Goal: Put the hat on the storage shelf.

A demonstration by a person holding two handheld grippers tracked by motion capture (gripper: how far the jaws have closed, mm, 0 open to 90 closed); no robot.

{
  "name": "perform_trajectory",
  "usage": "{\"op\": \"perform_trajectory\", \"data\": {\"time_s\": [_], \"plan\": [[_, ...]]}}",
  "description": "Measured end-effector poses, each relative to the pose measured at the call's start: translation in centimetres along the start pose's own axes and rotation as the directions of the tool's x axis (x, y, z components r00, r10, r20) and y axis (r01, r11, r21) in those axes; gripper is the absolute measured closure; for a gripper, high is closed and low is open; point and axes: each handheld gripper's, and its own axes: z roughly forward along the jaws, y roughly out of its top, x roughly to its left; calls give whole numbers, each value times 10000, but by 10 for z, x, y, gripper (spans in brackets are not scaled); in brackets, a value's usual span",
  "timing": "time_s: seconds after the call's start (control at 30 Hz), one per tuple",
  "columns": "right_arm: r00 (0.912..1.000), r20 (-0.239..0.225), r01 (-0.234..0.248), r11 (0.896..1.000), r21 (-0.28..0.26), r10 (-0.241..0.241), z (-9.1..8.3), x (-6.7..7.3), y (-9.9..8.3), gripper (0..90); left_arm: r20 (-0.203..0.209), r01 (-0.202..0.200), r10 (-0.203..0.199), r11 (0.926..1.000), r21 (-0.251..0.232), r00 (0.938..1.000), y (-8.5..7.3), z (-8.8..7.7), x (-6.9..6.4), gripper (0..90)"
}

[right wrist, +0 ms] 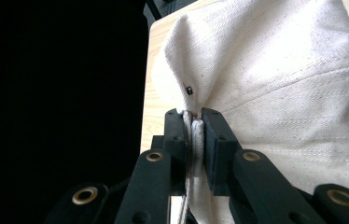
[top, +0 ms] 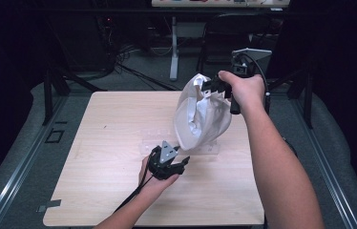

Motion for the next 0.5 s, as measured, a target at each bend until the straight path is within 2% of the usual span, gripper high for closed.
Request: {"op": "perform_trajectory", "data": {"time_s": [0.17,0.37,0.5], "plan": [[10000,-27,13,10000,29,-13,0,0,0,812,-202,-437,438,9990,76,9988,12,9,-12,457],[10000,2,54,10000,66,-54,0,1,-1,812,-668,-180,200,9994,298,9976,23,20,-15,498],[10000,16,73,9999,86,-73,-1,1,-1,812,-1124,-279,351,9975,648,9930,28,22,-16,572]]}}
